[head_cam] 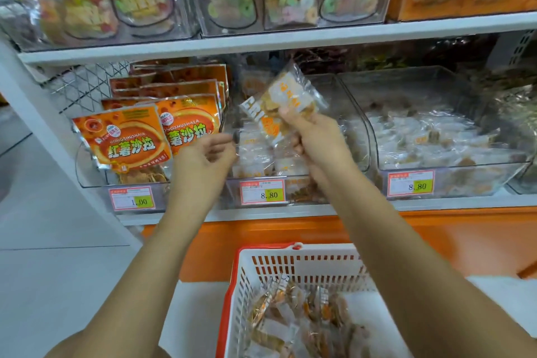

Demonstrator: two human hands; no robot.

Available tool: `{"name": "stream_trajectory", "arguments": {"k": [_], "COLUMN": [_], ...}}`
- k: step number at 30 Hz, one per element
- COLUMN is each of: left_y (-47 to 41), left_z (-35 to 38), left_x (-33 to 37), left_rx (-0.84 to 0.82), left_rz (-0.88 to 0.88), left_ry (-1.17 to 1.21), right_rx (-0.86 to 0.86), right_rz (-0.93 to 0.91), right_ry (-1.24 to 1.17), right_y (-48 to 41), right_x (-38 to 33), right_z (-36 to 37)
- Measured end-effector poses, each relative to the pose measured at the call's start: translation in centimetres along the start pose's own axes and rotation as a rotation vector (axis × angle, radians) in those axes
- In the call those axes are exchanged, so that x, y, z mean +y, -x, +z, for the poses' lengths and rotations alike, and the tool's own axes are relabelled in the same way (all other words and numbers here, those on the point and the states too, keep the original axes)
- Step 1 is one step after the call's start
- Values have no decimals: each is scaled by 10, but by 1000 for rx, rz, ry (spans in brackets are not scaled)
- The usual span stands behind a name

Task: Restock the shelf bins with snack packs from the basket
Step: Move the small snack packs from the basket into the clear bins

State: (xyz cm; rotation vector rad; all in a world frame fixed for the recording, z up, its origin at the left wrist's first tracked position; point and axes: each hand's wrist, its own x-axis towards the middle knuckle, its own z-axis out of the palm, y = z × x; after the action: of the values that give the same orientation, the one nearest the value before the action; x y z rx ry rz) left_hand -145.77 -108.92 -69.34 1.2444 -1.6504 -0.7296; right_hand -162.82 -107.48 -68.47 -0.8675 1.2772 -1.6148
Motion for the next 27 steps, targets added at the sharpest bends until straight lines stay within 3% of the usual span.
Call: {"name": "stream_trajectory", "arguments": {"k": [6,10,15,21,27], "left_y": [-9,-19,-24,-26,-25], "left_z": [-2,4,6,4,4], "left_x": [-10,-23,-34,-38,-38], "left_rx": [82,31,-4,-50,-49], "left_rz": [126,102,104,106,111], "left_ry": [-248,-292,-295,-256,-265], "right_rx": [98,-16,-46,7,97], "right_rz": [-9,49,11,-28,-100], "right_ry": [392,653,575,869,678], "right_y": [-106,-145,-172,-186,-184], "right_x": [6,16,28,36,41], "right_z": [5,17,28,45,38]}}
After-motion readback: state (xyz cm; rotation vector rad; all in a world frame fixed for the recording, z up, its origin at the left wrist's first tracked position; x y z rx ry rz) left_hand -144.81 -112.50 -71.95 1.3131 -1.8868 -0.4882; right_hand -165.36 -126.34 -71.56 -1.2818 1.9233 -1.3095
